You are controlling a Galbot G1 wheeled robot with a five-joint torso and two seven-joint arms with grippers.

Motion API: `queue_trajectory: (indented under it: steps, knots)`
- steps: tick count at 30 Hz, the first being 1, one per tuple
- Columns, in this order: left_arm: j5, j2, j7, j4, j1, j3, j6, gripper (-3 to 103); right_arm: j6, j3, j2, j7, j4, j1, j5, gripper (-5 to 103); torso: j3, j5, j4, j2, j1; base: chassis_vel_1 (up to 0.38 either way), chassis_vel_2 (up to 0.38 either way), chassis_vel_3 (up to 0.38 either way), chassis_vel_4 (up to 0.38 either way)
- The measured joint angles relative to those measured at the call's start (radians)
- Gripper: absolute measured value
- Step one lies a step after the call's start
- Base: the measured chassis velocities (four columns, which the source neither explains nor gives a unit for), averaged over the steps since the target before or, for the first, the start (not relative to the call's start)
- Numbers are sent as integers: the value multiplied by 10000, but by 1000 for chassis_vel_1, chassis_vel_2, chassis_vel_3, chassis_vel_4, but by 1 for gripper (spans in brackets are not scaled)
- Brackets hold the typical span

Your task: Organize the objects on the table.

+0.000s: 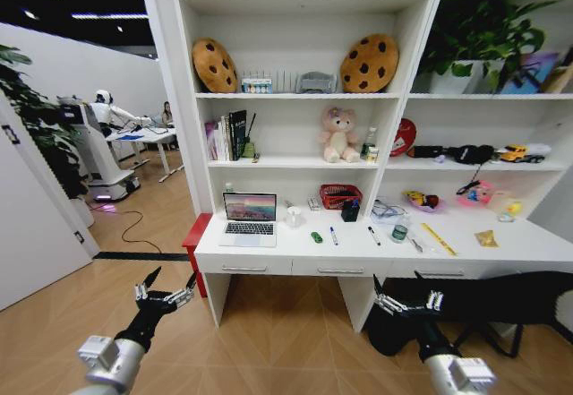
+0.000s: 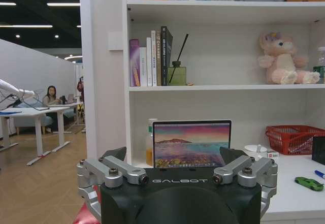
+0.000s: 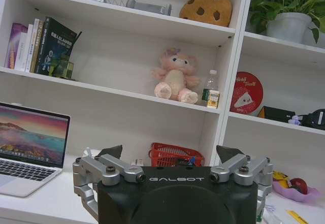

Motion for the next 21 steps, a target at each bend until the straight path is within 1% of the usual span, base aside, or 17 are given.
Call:
queue_trajectory:
  steps: [2, 3, 4, 6, 7, 10, 21]
  knots:
    - [12, -9, 7, 23, -5, 6, -4, 100, 21, 16, 1, -50, -11, -10, -1, 100, 1, -10, -4, -1, 2, -234, 226, 235, -229]
    - [12, -9, 7, 23, -5, 6, -4, 100, 21, 16, 1, -50, -11, -10, -1, 100, 1, -10, -4, -1, 2, -232, 215, 235, -209]
    - [14, -11, 10, 22, -5, 6, -9, 100, 23, 19, 1, -75, -11, -13, -2, 100, -1, 2, 0, 0, -1, -225, 243, 235, -237]
    - [14, -12, 10, 22, -5, 4, -12, 100, 23, 18, 2, -94, -12, -16, -2, 100, 0, -1, 1, 0, 0, -214, 221, 241, -206]
    - [14, -12, 10, 22, -5, 3, -12, 100, 23, 18, 2, -106, -13, -15, -4, 100, 0, -9, 1, 0, -1, -214, 222, 241, -206]
    - [14, -20, 11, 19, -5, 2, -12, 100, 24, 14, 3, -117, -27, -11, -6, 100, 0, -1, -1, 1, -2, -219, 227, 234, -229]
    - [26, -51, 17, 20, -6, 17, -21, 100, 64, 12, 12, -135, -51, -42, -23, 100, -1, -4, -2, 1, -2, -231, 228, 233, -236]
